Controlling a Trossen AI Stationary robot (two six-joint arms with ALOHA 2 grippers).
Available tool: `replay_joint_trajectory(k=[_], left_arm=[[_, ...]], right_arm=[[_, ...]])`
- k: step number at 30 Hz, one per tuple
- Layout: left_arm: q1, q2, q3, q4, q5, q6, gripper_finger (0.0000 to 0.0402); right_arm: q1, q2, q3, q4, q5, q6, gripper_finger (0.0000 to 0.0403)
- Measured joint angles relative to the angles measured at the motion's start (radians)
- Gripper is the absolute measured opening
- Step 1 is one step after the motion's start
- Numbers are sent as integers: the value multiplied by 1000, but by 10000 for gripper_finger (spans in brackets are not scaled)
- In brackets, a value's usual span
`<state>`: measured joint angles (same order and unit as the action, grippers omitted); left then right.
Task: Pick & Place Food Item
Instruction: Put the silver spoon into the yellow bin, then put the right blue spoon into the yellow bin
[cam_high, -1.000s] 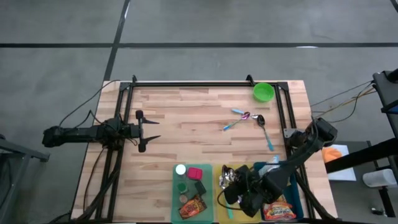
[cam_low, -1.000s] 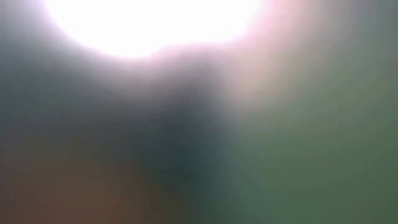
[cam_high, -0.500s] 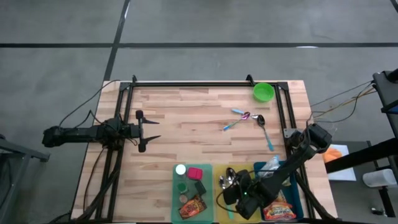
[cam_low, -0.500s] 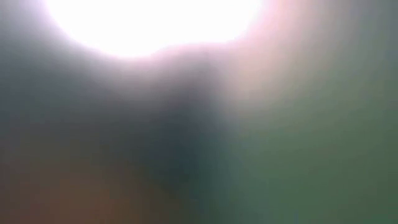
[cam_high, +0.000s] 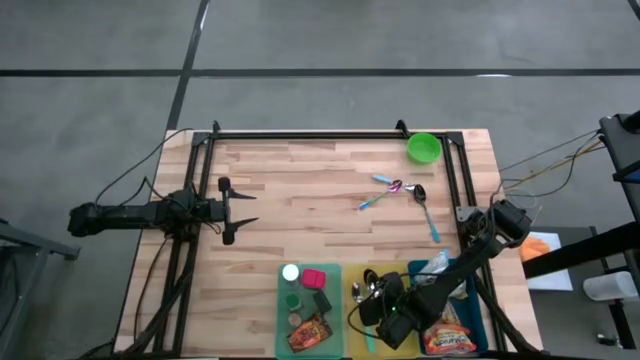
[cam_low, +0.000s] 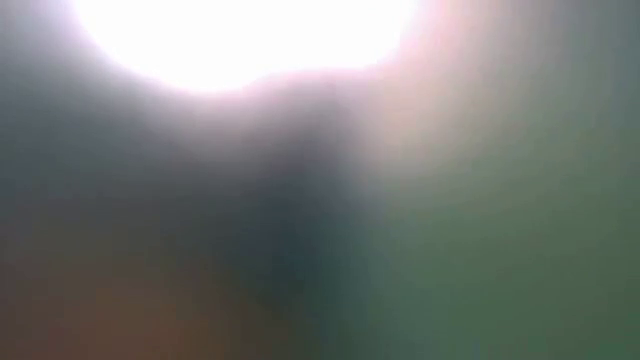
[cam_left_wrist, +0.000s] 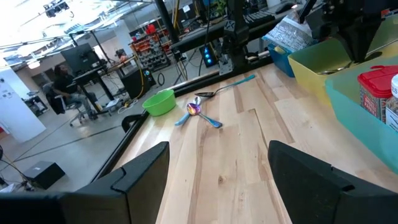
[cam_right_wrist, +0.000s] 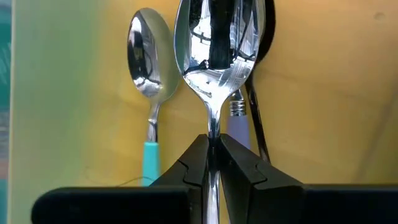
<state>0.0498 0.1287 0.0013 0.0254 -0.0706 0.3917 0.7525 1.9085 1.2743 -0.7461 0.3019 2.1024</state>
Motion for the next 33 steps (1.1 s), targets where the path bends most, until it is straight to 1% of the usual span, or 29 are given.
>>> replay_joint_trajectory(k=[12, 14, 20, 23, 26, 33], left_arm=[[0, 0, 0, 0, 0, 0, 275], [0, 0, 0, 0, 0, 0, 275], [0, 0, 0, 0, 0, 0, 275], [0, 0, 0, 0, 0, 0, 275], [0, 0, 0, 0, 0, 0, 275], [0, 0, 0, 0, 0, 0, 275]], right_arm=[[0, -4, -37, 24, 4, 51, 27], [0, -5, -37, 25, 11, 52, 38], [-1, -6, -38, 33, 13, 41, 101], [-1, -7, -38, 36, 14, 37, 123], [-1, -7, -38, 38, 14, 31, 131], [-1, -10, -38, 42, 14, 16, 132]])
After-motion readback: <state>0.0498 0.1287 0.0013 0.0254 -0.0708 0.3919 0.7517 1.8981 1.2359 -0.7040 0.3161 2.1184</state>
